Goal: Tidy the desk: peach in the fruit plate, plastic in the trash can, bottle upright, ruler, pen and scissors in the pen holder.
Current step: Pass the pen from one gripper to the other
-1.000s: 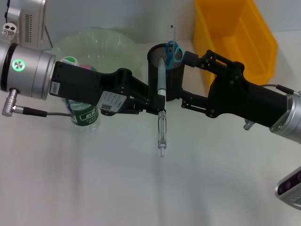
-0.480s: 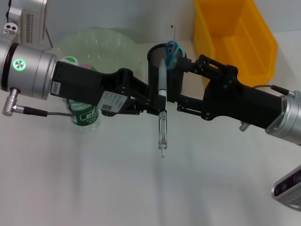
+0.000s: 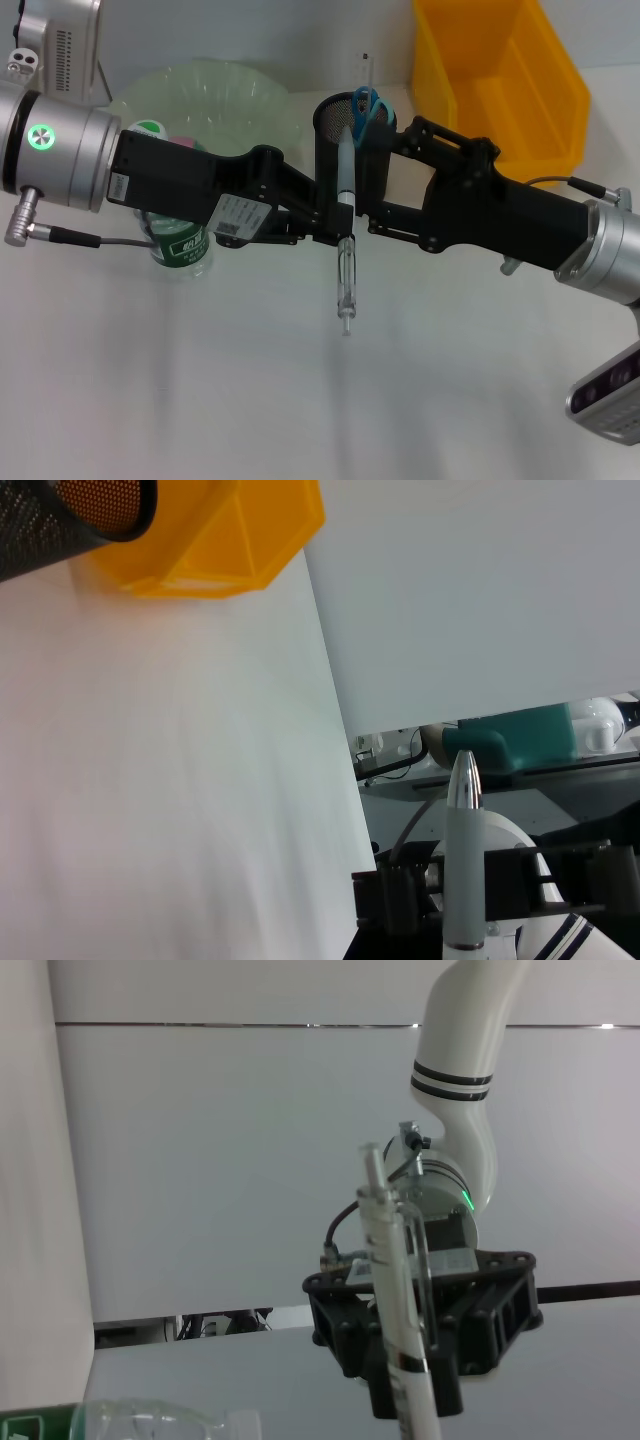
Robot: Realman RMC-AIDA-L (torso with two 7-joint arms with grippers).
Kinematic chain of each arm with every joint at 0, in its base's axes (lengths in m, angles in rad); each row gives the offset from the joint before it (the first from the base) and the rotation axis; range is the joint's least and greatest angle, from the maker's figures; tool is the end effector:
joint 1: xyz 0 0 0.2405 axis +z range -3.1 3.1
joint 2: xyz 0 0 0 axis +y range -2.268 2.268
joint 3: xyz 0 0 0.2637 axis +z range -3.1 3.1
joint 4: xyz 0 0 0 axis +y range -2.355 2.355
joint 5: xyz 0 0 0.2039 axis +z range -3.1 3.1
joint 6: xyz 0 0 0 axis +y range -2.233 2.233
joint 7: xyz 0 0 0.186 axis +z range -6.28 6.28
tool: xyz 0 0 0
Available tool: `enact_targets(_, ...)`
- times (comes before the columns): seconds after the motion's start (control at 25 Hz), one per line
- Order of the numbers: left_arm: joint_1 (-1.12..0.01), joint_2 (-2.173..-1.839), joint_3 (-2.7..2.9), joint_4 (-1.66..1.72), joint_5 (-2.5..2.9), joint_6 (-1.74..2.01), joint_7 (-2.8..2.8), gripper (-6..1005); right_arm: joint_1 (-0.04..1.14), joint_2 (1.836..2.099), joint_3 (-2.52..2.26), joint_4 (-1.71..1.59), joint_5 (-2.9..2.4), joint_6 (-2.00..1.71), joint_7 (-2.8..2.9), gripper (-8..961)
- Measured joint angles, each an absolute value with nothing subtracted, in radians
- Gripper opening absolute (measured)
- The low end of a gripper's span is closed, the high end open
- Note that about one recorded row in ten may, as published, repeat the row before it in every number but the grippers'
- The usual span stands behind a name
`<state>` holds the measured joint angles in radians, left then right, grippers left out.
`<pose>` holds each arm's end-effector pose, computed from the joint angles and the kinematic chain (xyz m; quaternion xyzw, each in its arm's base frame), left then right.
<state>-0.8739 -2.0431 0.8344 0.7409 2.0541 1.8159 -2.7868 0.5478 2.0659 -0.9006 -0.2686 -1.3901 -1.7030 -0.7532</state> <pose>-0.1163 0.3584 -0.0368 0.7711 0.6047 0.1120 0.1647 0.1926 0.3225 -0.0444 -0.6586 -0.5690 0.2027 0.4489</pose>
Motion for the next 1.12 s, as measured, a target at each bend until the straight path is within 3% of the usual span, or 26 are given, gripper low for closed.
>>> enact_targets(0.68, -0.874, -2.043, 0.834, 0.741, 2.054, 1.819, -2.787, 150, 0.551, 2.067, -0.911, -0.257, -1.390, -1.694, -0.796, 755)
enact_targets(1.12, -0.874, -2.046, 0.834, 0.741, 2.054, 1.819, -2.785, 151, 0.551, 2.070, -0.918, -0.258, -1.391, -1.688, -0.796, 414)
